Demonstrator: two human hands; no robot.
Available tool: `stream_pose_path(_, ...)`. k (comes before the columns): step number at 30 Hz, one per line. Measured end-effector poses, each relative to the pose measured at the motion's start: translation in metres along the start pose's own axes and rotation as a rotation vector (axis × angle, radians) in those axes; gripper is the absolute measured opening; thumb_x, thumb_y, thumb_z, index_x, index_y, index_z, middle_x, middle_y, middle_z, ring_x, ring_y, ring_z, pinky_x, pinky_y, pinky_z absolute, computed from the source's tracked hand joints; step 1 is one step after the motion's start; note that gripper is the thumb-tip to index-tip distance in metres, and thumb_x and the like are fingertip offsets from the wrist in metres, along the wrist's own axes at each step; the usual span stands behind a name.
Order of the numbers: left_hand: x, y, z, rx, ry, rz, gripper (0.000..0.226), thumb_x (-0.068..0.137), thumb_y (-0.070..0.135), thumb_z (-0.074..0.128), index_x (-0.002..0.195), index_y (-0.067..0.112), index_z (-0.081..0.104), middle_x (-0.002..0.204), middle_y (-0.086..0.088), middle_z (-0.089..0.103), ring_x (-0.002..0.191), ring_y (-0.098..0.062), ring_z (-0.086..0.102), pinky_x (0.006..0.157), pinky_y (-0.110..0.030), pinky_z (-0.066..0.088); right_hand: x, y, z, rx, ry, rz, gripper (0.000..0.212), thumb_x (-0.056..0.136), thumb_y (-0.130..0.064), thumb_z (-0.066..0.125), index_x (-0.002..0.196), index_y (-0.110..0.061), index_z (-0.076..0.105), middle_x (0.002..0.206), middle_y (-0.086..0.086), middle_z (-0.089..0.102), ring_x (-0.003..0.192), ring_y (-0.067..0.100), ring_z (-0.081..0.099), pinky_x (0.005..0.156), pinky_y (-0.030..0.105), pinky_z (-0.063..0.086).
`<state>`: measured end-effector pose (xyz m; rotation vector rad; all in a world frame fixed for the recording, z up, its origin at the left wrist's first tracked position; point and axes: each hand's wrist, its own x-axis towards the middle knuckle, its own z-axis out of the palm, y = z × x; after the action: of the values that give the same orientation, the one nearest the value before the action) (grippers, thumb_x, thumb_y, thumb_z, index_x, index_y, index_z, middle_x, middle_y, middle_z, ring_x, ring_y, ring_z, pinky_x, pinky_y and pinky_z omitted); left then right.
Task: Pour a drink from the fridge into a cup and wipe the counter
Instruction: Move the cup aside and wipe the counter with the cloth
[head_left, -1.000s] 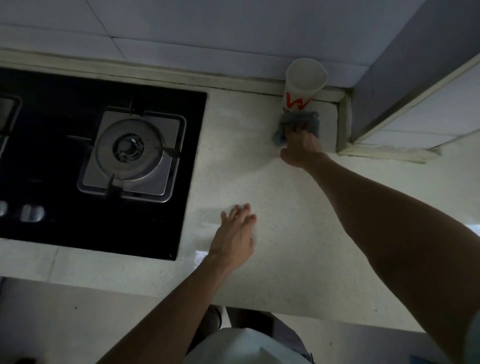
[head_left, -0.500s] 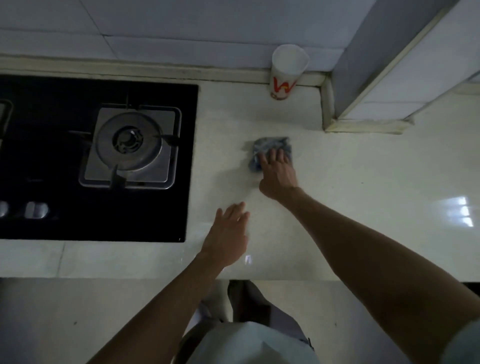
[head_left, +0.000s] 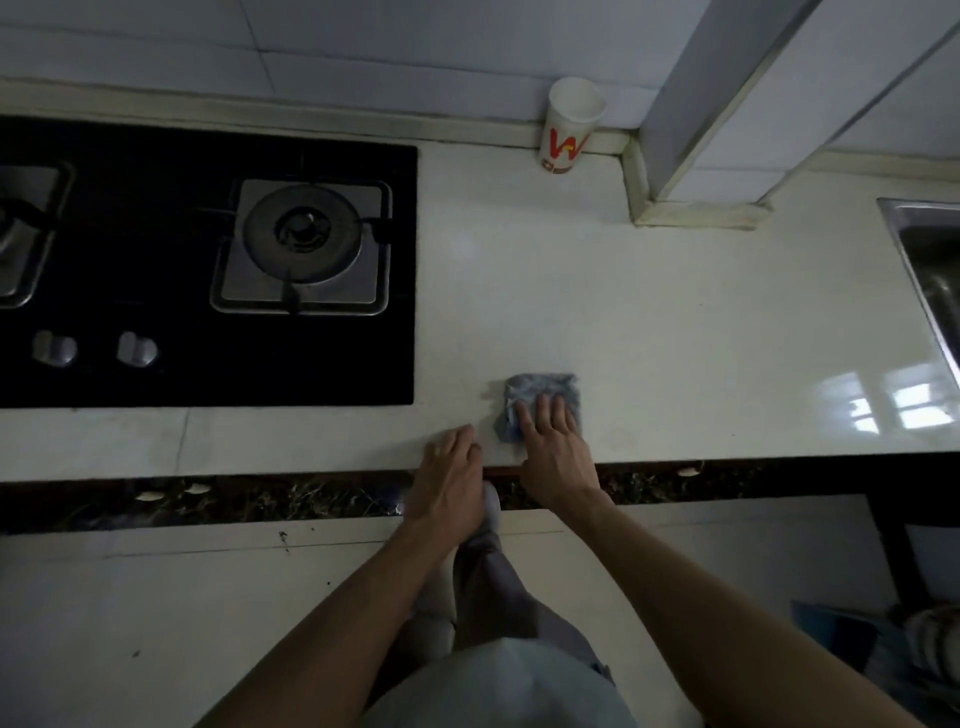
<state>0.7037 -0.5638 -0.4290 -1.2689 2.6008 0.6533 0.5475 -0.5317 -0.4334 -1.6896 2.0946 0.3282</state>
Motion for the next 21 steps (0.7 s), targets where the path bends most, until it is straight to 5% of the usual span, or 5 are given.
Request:
stream_pose_path(7,-0.021,-0.010,0.013,-0.091,-0.019,0.021,0.042,0.096,0.025,0.046,0.135,0.010,0.048,0.153,-0.008,0.034,0.145,-0.021,0.023,0.119,-0.037,0.022,-0.038,-0.031,0.021,0.041,-0.010,0.071,0.080,0.091,-0.032,0.048,0.155,-0.011,0.006,0.159,0.028,0.006,0.148,0.043,0.003,0.121,0.045,0.004)
stream_pose_path(15,-0.027,-0.022,0.003,-0.200,-0.066,-0.018,0.061,0.091,0.022,0.057,0.147,0.010,0.036,0.154,-0.004,0.035,0.142,-0.017,0.030,0.118,-0.032,0.026,-0.036,-0.076,0.023,0.107,-0.031,0.115,0.078,0.096,-0.045,0.042,0.155,-0.009,0.005,0.157,0.033,0.002,0.146,0.049,0.001,0.121,0.051,0.006)
stream_pose_path(21,-0.018,-0.025,-0.009,-0.154,-0.042,-0.003,0.040,0.092,0.016,0.054,0.131,0.010,0.050,0.138,-0.005,0.049,0.127,-0.017,0.044,0.105,-0.029,0.039,-0.023,-0.063,0.018,0.089,-0.061,0.068,0.081,0.095,-0.044,0.047,0.155,-0.011,0.005,0.157,0.032,0.000,0.146,0.047,-0.001,0.122,0.050,0.005)
